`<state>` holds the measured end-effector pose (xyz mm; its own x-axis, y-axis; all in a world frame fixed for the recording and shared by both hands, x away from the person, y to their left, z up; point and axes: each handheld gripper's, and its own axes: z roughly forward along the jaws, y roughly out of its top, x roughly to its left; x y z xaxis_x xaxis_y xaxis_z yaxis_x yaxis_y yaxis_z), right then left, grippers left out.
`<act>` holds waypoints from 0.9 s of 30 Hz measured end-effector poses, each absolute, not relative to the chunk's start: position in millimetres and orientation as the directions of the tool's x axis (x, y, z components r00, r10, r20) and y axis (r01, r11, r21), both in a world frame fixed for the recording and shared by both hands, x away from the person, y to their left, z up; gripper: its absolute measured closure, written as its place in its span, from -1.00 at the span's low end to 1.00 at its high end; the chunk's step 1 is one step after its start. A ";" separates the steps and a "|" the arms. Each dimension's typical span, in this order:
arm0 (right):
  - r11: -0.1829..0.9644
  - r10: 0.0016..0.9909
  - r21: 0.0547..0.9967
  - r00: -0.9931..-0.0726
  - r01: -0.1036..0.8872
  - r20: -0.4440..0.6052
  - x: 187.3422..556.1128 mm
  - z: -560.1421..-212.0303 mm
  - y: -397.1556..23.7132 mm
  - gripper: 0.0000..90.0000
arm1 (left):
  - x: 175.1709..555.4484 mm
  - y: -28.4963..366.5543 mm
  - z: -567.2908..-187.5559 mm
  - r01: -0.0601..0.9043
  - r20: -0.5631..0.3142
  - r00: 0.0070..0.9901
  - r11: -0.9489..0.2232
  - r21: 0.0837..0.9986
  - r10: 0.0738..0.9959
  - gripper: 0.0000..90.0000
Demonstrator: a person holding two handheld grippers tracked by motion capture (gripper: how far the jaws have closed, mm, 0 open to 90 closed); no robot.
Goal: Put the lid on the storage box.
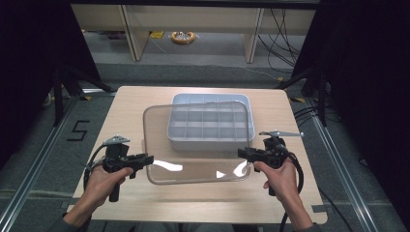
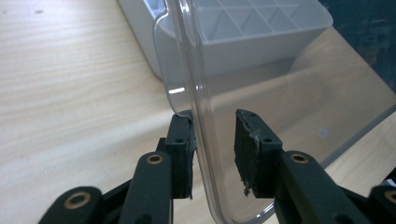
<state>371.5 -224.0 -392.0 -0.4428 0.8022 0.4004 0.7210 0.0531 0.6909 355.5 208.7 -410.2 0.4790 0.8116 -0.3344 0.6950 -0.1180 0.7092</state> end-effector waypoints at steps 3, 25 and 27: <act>0.059 0.813 0.689 -0.436 0.722 0.387 381.3 -385.4 -227.6 0.37 | 372.6 200.3 -401.7 0.691 -0.336 0.472 -0.105 0.716 0.815 0.49; 0.040 0.864 0.647 -0.351 0.761 0.360 435.0 -357.1 -237.5 0.33 | 437.3 171.1 -376.2 0.713 -0.308 0.431 -0.111 0.692 0.848 0.44; 0.046 0.863 0.660 -0.363 0.750 0.352 440.7 -356.7 -240.0 0.32 | 439.9 169.2 -374.8 0.715 -0.306 0.426 -0.110 0.690 0.852 0.43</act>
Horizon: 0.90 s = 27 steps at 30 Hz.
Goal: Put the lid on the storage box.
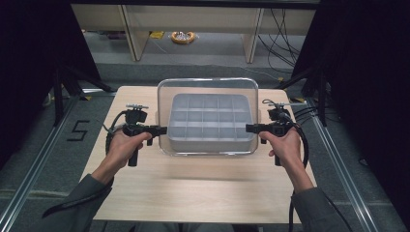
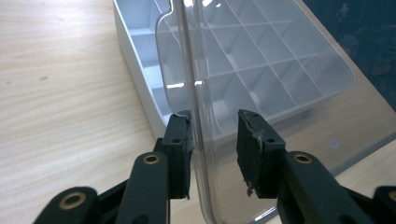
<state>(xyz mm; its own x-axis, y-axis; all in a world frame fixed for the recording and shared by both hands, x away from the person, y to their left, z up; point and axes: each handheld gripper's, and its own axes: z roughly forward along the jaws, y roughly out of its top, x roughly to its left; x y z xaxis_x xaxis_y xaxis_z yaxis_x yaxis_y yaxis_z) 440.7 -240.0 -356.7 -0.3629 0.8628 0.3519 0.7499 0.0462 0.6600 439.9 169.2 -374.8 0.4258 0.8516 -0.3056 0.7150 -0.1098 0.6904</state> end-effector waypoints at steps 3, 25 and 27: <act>0.034 0.871 0.653 -0.343 0.756 0.351 445.4 -355.7 -240.1 0.31 | 448.0 164.6 -372.7 0.718 -0.297 0.421 -0.114 0.687 0.857 0.42; 0.054 0.914 0.583 -0.276 0.811 0.298 495.2 -358.6 -237.7 0.19 | 495.4 146.8 -381.9 0.784 -0.329 0.337 -0.069 0.617 0.882 0.37; 0.045 0.915 0.572 -0.264 0.819 0.306 497.3 -358.4 -236.8 0.19 | 497.5 146.8 -382.3 0.787 -0.327 0.335 -0.071 0.613 0.884 0.37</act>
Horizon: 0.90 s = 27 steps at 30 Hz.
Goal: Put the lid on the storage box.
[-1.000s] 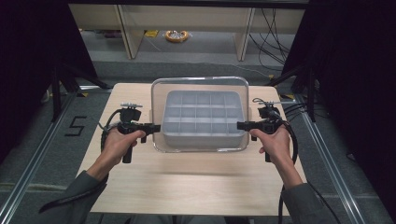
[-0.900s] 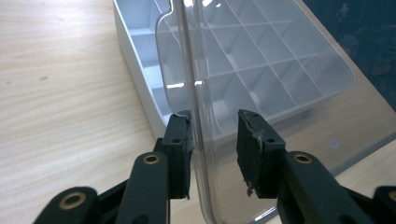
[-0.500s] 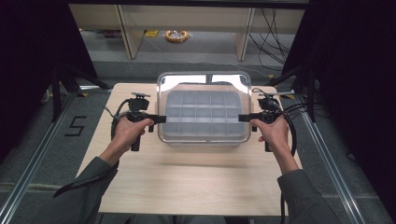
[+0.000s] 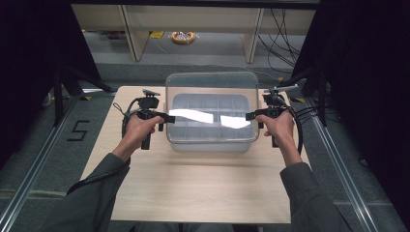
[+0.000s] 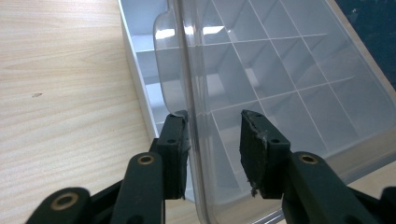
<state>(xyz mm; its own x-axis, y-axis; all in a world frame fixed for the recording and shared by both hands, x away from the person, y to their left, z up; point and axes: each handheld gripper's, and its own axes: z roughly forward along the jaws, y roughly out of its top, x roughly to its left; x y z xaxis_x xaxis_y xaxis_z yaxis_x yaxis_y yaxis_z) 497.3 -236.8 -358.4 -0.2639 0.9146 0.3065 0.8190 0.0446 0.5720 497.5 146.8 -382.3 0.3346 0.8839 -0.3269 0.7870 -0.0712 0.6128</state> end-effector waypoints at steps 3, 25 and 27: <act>0.072 0.913 0.585 -0.289 0.808 0.287 506.2 -361.8 -238.4 0.19 | 503.2 145.9 -383.1 0.792 -0.326 0.323 -0.065 0.607 0.889 0.36; -0.009 0.919 0.441 -0.167 0.897 0.358 529.7 -380.4 -231.7 0.10 | 523.7 135.7 -395.2 0.812 -0.289 0.270 -0.056 0.582 0.918 0.21; -0.034 0.916 0.431 -0.145 0.902 0.375 529.8 -381.9 -230.6 0.09 | 523.8 135.0 -395.2 0.812 -0.285 0.270 -0.058 0.581 0.920 0.21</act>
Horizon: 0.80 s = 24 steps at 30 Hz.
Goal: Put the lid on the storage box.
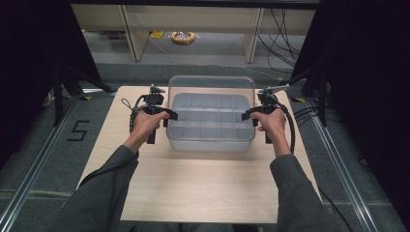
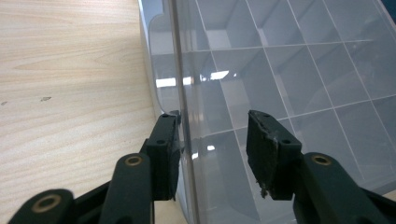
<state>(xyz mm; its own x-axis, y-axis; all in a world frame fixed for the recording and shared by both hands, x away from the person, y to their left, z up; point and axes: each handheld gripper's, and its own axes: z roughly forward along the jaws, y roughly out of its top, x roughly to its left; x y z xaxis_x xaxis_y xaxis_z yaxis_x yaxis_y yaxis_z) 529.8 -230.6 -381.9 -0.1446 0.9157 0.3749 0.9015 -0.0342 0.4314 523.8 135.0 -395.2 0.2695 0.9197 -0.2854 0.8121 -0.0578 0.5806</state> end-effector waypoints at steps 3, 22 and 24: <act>-0.070 0.908 0.426 -0.120 0.902 0.402 529.0 -386.3 -231.5 0.09 | 524.7 133.7 -397.5 0.811 -0.288 0.266 -0.052 0.583 0.920 0.19; -0.089 0.904 0.442 -0.113 0.893 0.412 533.4 -400.4 -233.2 0.03 | 527.8 126.6 -408.8 0.812 -0.250 0.244 -0.056 0.581 0.937 0.08; -0.116 0.901 0.430 -0.087 0.896 0.425 532.8 -402.2 -230.6 0.01 | 528.4 126.6 -410.8 0.812 -0.254 0.236 -0.047 0.582 0.938 0.08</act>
<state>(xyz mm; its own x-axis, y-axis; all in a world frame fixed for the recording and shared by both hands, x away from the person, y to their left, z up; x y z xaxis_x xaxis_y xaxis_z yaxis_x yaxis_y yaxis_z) 532.8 -230.6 -402.2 -0.0874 0.9011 0.4248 0.8956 -0.1156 0.4295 528.4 126.6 -410.8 0.2363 0.9379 -0.2540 0.8121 -0.0472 0.5816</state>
